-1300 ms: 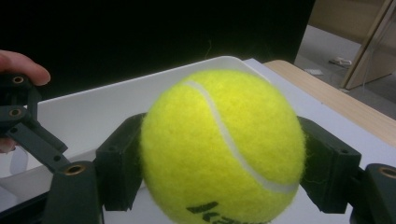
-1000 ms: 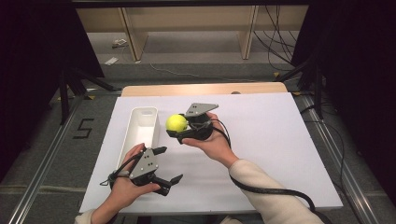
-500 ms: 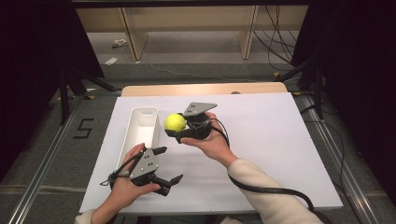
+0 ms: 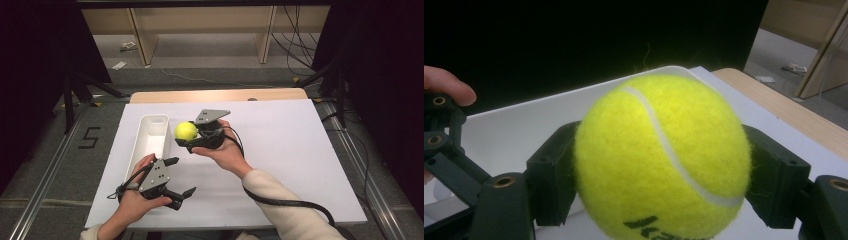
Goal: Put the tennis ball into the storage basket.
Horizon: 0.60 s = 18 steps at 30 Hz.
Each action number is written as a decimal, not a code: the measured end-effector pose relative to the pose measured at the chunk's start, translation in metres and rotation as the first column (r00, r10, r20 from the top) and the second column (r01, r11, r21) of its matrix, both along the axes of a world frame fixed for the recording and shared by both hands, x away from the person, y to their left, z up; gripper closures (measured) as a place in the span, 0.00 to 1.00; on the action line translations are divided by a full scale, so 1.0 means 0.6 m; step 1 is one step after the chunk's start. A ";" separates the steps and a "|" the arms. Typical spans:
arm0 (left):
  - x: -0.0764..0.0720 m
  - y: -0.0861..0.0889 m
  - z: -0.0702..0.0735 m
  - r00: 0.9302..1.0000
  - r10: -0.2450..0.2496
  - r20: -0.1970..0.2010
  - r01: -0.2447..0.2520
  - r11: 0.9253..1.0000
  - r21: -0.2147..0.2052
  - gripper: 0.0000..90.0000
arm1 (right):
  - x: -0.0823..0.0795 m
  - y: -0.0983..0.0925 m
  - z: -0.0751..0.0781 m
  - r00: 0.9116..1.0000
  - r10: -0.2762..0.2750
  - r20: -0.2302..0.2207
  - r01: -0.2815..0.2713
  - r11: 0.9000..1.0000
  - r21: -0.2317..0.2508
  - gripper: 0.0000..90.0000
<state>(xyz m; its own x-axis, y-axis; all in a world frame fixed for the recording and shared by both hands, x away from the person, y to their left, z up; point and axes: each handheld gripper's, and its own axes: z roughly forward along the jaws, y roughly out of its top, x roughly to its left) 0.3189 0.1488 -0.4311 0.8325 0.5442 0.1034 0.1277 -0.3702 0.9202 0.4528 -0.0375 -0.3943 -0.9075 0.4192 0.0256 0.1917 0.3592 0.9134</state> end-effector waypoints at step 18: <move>0.000 0.000 0.000 1.000 0.000 0.002 0.000 1.000 0.001 0.00 | 0.004 0.011 0.002 1.000 0.010 0.000 -0.010 1.000 -0.008 0.29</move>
<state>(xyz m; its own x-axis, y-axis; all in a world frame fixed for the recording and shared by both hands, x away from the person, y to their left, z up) 0.3188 0.1490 -0.4310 0.8323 0.5442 0.1054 0.1259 -0.3708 0.9201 0.4552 -0.0309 -0.3932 -0.9118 0.4101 0.0219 0.1877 0.3686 0.9105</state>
